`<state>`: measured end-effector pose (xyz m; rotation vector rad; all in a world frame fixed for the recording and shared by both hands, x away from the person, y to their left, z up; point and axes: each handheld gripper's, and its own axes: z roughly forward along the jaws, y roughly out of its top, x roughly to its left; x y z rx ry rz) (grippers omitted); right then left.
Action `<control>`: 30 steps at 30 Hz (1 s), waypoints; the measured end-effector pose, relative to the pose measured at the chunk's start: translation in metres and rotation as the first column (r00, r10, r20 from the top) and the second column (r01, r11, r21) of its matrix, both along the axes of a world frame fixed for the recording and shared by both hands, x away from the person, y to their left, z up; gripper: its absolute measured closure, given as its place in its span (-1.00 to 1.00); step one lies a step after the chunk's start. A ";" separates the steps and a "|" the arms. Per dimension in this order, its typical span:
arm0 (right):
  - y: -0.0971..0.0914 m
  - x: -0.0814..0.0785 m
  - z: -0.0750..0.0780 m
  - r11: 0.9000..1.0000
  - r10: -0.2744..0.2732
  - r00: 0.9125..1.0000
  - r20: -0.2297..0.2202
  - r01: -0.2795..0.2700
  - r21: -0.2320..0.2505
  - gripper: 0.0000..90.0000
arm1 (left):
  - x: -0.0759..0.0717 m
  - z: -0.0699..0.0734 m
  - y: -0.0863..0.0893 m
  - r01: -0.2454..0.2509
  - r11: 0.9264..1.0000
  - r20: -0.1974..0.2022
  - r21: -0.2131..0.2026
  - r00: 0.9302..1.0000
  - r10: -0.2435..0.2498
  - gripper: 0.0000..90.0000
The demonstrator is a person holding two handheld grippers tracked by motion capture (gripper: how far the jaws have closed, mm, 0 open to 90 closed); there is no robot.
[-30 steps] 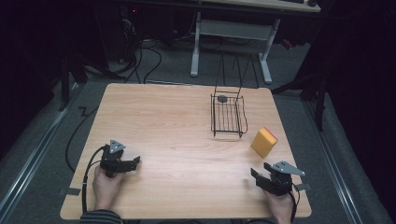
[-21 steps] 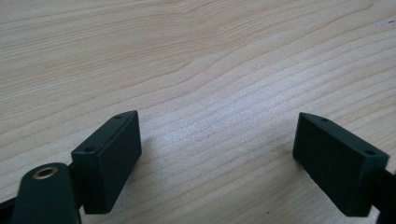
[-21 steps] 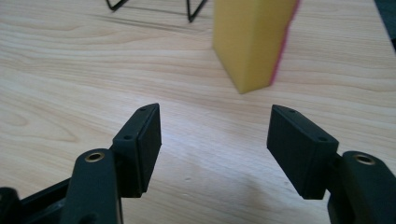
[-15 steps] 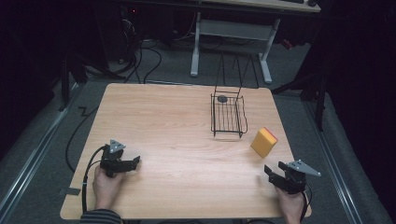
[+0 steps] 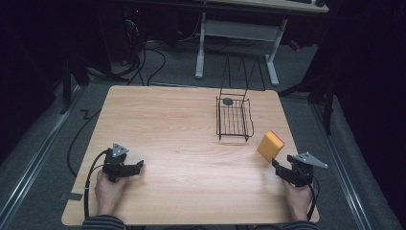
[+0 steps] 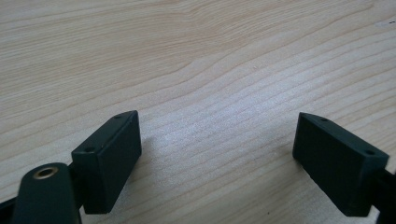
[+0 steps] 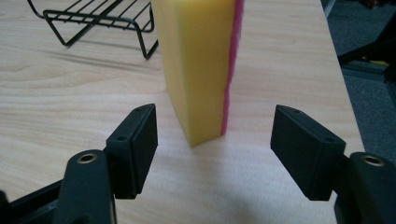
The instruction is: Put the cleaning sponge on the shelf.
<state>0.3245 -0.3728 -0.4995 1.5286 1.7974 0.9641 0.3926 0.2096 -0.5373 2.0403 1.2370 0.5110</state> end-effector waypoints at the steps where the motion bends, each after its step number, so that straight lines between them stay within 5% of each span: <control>1: 0.000 0.000 0.000 1.000 0.000 1.000 0.000 0.000 0.000 -0.28 | 0.000 0.000 0.000 0.000 1.000 0.000 0.000 1.000 0.000 -0.65; 8: 0.004 0.017 0.009 1.000 0.005 1.000 0.003 -0.005 -0.003 -0.29 | 0.000 0.000 0.000 0.000 1.000 0.000 0.000 1.000 0.000 -0.65; 16: 0.005 0.030 0.000 0.999 0.023 1.000 -0.009 -0.023 0.026 -0.25 | 0.000 0.000 0.000 -0.001 1.000 0.002 0.000 1.000 0.001 -0.65; 30: 0.006 0.040 -0.008 0.998 0.039 0.999 -0.022 -0.038 0.045 0.16 | 0.000 0.000 0.000 0.000 1.000 0.000 0.000 1.000 0.000 -0.65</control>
